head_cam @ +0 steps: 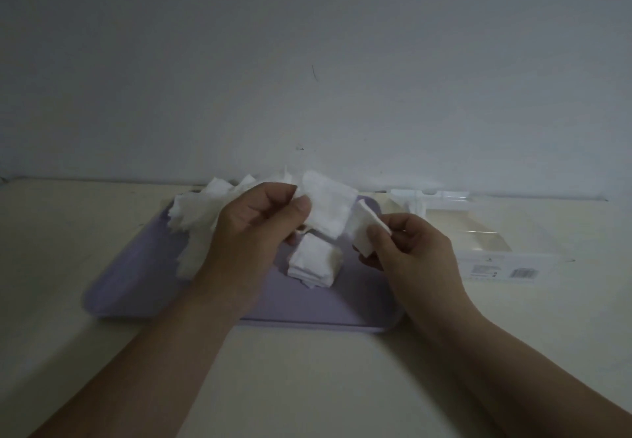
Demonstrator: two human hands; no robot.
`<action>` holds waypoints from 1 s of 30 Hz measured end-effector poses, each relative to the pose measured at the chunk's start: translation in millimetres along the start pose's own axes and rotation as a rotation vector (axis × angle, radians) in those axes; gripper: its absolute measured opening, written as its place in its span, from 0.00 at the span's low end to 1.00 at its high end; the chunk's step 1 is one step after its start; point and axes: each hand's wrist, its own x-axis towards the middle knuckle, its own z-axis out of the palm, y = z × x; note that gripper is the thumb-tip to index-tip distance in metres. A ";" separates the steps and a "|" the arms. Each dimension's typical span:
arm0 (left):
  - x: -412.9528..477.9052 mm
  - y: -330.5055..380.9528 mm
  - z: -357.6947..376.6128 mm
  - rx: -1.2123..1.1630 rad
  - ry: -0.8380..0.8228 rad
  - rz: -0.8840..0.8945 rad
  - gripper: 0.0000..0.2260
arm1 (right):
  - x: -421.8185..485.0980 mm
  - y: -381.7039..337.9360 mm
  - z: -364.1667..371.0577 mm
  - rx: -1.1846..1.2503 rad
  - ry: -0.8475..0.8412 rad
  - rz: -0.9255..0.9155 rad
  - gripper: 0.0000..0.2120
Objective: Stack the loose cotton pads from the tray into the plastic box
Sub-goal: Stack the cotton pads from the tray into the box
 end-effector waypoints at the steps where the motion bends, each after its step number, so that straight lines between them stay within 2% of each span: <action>1: -1.6 1.6 2.6 -0.045 -0.058 -0.042 0.07 | -0.3 -1.5 0.1 0.018 -0.006 0.001 0.03; 3: -6.5 1.9 9.4 0.016 -0.124 -0.096 0.04 | -2.2 -5.5 -0.6 0.118 -0.041 0.011 0.02; 6: -12.5 -3.3 19.4 0.142 -0.103 -0.133 0.01 | -6.7 -11.6 -1.0 0.322 -0.129 0.045 0.04; 9: -11.9 -9.4 17.8 0.204 -0.068 -0.132 0.02 | -7.6 -12.4 0.0 0.293 -0.141 -0.006 0.07; 14: -10.7 -13.7 10.9 0.266 -0.103 -0.156 0.02 | -6.2 -10.3 -1.9 0.145 -0.161 -0.088 0.17; 19: -10.5 -13.9 11.5 0.286 -0.090 -0.163 0.03 | -5.7 -8.2 0.3 0.115 -0.222 -0.081 0.16; 24: -11.3 -14.9 11.4 0.285 -0.088 -0.154 0.03 | -7.8 -14.5 -1.7 0.284 -0.276 -0.002 0.12; 27: -10.9 -12.4 10.9 0.301 -0.121 -0.134 0.03 | -6.9 -8.6 -0.9 0.138 -0.231 -0.075 0.08; 30: -4.4 -13.3 1.1 0.506 -0.072 -0.052 0.08 | -3.6 2.2 -0.6 -0.135 -0.108 -0.169 0.15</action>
